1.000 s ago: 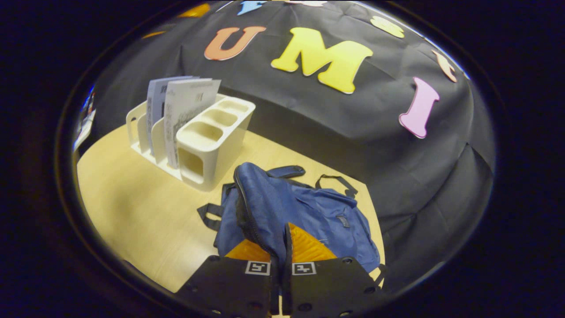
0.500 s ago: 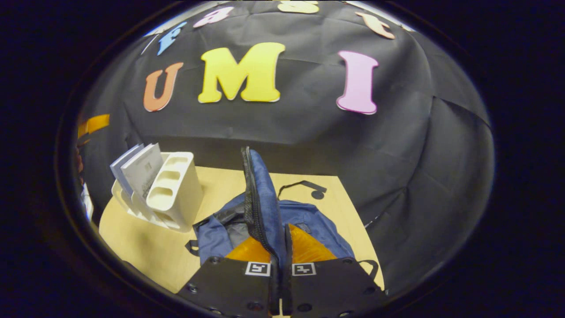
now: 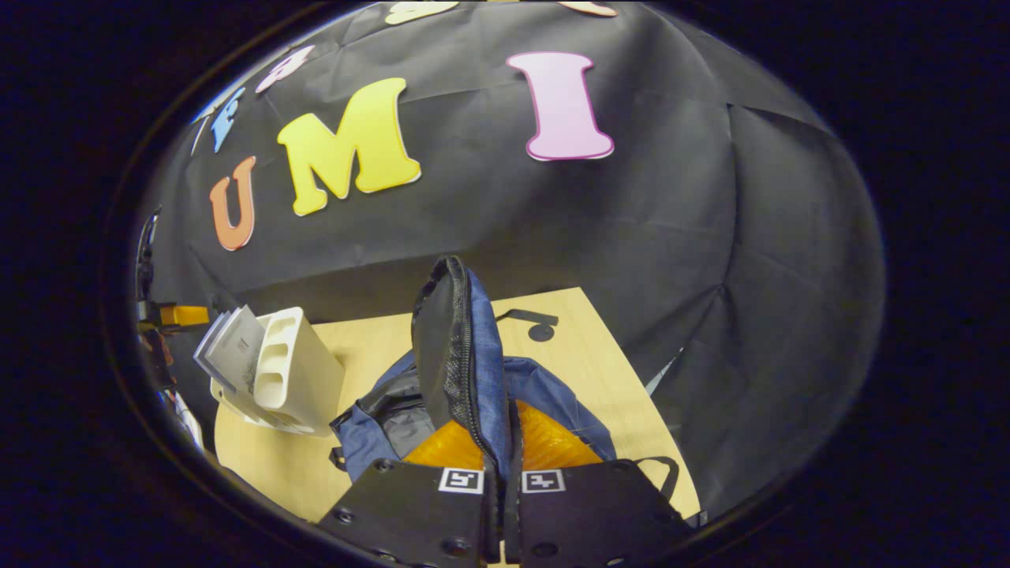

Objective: Open the schoolbag, grab two books from the bookshelf and put them into the schoolbag.

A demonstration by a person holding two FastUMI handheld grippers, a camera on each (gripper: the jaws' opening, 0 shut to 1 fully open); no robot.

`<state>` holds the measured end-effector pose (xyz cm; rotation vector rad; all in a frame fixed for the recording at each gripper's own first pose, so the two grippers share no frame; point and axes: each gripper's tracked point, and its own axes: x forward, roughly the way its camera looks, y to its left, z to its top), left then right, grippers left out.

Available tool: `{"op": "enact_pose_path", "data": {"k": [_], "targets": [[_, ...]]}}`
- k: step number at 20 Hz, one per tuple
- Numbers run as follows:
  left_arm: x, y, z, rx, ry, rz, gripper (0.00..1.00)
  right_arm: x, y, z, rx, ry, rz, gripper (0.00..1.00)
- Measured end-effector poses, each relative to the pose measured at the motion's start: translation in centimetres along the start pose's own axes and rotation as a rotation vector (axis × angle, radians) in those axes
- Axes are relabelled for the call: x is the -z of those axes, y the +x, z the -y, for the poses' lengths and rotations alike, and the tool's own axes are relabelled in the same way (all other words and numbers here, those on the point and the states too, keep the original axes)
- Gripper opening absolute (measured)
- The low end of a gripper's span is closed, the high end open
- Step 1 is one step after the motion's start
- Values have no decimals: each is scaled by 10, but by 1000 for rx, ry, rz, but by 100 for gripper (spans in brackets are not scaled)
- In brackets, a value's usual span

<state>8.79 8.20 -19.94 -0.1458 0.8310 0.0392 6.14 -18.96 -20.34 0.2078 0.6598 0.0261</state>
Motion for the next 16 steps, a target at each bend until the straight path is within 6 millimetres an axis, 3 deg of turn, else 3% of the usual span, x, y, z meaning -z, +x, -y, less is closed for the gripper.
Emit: {"op": "enact_pose_path", "data": {"k": [4,6,9,13,15,16], "targets": [[25,32,-7,-3,-53,-221,98,3,5,11,-26,29,-18,3],[21,41,-14,-18,6,-268,97,5,6,12,-43,38,-23,3],[21,42,-11,2,-27,-386,97,5,7,11,-65,33,-26,3],[20,54,-23,-18,31,-486,97,5,5,12,-93,36,-25,3],[35,58,-20,-9,32,-583,91,7,7,14,-99,45,-31,3],[41,58,-18,-12,23,-629,97,10,6,14,-103,52,-35,3]]}}
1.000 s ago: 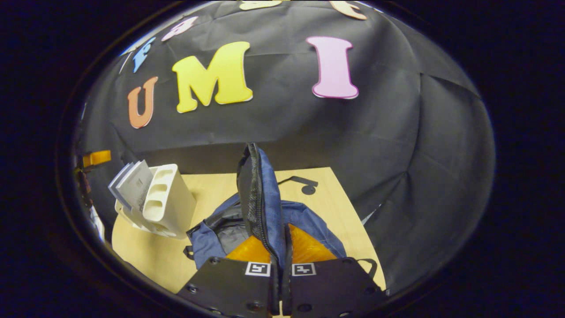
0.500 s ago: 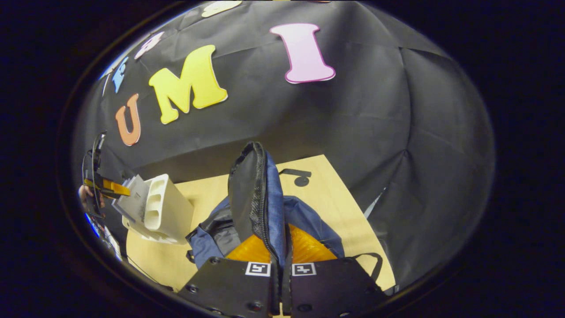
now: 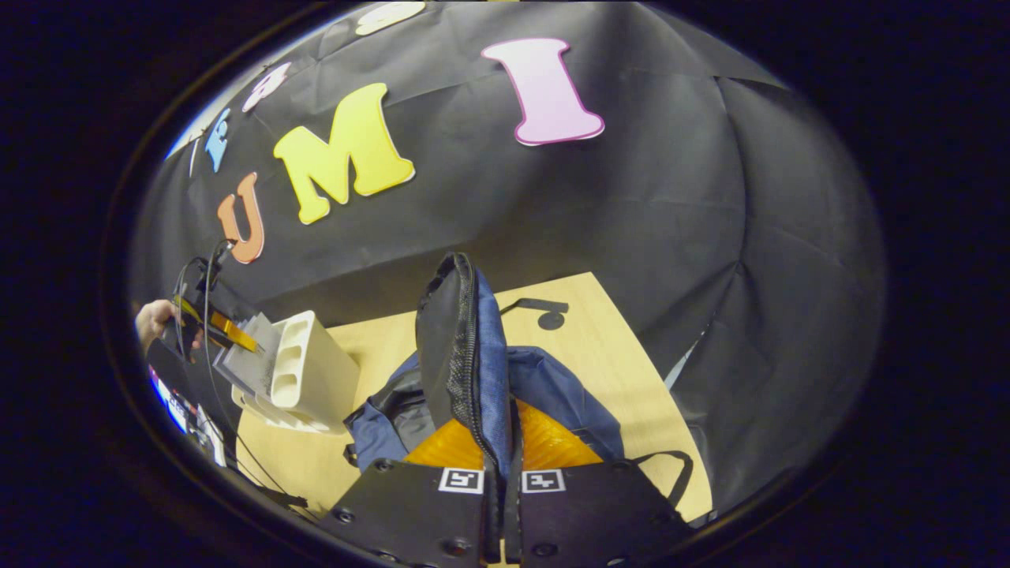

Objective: Open the schoolbag, grab two books from the bookshelf and put them into the schoolbag.

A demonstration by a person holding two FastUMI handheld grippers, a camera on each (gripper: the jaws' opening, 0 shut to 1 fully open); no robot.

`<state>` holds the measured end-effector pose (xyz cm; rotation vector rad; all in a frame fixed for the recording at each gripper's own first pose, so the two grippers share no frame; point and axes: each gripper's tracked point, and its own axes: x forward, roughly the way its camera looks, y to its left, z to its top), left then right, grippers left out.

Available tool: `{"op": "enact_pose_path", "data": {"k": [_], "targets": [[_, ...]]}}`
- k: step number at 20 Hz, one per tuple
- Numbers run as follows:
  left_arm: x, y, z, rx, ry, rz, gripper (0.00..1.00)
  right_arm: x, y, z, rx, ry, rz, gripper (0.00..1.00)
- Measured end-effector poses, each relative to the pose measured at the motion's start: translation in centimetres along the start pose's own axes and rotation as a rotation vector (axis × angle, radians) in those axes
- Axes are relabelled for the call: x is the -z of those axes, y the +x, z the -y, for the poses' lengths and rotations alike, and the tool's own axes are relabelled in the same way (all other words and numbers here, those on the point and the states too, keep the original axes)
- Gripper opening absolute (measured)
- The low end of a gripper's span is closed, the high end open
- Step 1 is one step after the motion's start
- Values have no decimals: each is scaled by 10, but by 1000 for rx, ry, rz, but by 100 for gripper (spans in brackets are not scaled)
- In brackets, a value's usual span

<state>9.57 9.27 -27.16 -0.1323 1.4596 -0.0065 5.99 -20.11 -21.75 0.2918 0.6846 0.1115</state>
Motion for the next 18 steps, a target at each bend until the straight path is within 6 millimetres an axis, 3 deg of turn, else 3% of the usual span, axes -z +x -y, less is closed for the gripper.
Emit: {"op": "enact_pose_path", "data": {"k": [3,7,12,14,15,16,18], "targets": [[5,11,-1,-9,-27,-71,94,2,1,2,-9,15,-2,3],[8,20,-5,-35,-53,-102,79,5,1,3,-16,24,-4,3],[11,21,-8,-83,-56,-132,48,8,-1,-1,-15,27,3,0],[13,12,-7,-88,-43,-134,46,7,-5,-3,-13,27,11,3],[15,2,-6,-79,-33,-129,41,7,-7,-6,-11,26,15,3],[17,-12,-5,-70,-21,-112,45,8,-9,-8,-6,23,17,3],[24,-44,-5,-52,2,-70,44,9,-11,-12,7,12,21,0]]}}
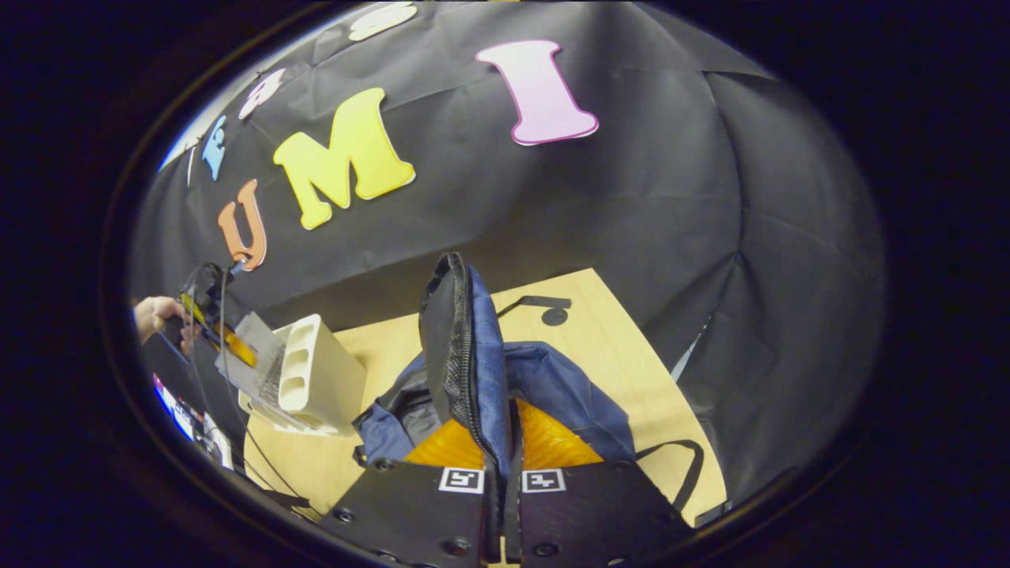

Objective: Open the schoolbag, grab two books from the bookshelf and put them into the schoolbag.

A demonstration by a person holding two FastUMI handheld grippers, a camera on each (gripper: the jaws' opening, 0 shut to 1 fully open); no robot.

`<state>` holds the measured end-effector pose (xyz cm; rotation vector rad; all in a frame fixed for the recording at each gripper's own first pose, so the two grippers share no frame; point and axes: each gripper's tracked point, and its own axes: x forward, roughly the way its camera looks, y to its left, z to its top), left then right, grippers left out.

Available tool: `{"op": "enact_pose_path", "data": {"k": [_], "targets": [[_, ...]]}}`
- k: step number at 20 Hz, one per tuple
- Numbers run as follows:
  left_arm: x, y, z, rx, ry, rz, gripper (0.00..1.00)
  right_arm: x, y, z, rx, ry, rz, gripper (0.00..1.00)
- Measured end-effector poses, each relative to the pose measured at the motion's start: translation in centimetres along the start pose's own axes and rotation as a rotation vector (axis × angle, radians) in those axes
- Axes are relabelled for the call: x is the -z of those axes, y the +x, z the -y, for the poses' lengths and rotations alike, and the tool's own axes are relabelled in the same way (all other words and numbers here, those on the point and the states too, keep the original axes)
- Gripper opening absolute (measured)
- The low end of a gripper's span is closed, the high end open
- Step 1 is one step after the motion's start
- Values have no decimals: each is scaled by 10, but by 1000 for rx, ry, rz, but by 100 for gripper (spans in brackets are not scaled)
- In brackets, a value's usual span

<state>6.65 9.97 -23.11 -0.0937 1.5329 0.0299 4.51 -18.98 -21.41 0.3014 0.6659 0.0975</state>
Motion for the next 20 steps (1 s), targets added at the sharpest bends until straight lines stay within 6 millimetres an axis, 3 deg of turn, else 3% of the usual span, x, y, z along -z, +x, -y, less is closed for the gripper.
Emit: {"op": "enact_pose_path", "data": {"k": [5,8,10,12,15,20], "targets": [[47,-88,-6,136,-43,103,44,7,-4,-8,47,-22,13,3],[75,-128,-3,295,-154,151,43,11,-8,-14,69,-47,15,3],[89,-142,4,384,-214,184,43,10,-10,-19,76,-56,14,3],[100,-146,20,482,-278,203,47,7,-11,-22,83,-72,15,3],[106,-143,68,630,-337,240,43,0,-12,-28,73,-122,6,3],[111,-95,163,770,-403,289,43,-7,-11,-28,46,-175,38,3]]}}
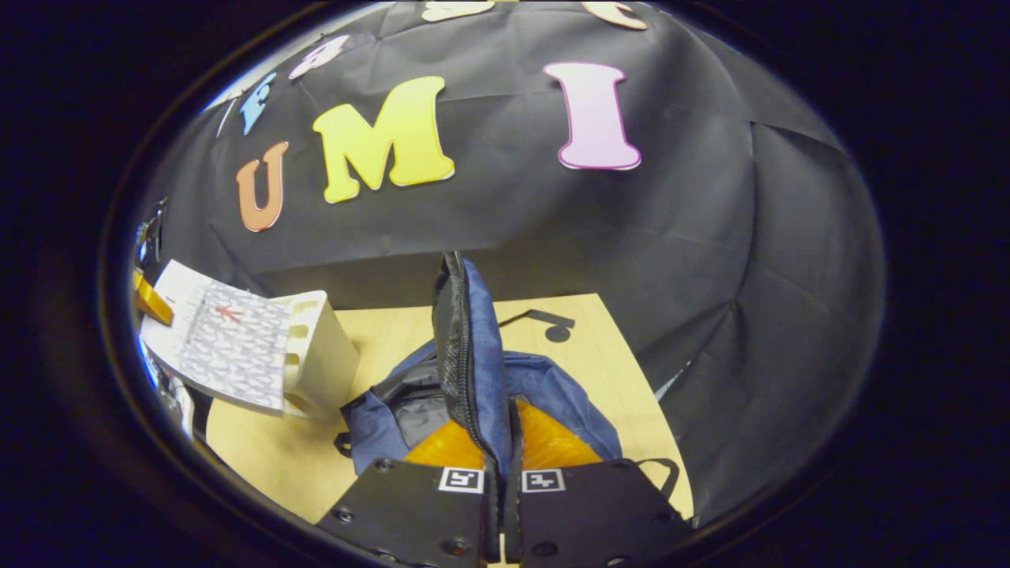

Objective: Open the schoolbag, grab two books from the bookshelf and put them into the schoolbag.

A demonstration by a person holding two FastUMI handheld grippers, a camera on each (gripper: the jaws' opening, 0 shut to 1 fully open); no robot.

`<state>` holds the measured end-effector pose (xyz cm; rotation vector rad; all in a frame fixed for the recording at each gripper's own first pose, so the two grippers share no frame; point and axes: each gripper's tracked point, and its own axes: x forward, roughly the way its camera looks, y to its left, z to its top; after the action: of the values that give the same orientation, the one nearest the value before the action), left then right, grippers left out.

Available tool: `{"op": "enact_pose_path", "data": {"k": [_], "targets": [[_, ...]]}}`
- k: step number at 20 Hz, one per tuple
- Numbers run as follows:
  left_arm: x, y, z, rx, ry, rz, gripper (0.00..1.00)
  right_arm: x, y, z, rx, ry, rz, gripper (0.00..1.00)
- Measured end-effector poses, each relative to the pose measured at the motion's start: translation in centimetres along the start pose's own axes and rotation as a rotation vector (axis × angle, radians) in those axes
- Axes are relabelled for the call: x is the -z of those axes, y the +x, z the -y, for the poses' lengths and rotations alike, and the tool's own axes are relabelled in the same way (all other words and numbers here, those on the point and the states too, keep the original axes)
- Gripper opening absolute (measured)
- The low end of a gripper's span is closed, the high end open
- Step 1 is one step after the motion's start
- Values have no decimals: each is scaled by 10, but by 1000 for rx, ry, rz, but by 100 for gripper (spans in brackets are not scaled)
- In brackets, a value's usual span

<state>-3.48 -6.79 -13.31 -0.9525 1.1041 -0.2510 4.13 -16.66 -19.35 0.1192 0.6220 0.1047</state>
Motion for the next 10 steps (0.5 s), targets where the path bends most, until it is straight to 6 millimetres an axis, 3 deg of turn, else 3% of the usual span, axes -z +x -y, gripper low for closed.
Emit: {"op": "enact_pose_path", "data": {"k": [3,6,10], "targets": [[39,66,6,29,-57,-49,43,6,1,7,-21,13,-11,3],[71,128,-1,31,-55,-72,43,7,2,20,-41,27,-4,3],[95,187,-15,-9,19,-84,43,4,-1,32,-70,70,12,3]]}}
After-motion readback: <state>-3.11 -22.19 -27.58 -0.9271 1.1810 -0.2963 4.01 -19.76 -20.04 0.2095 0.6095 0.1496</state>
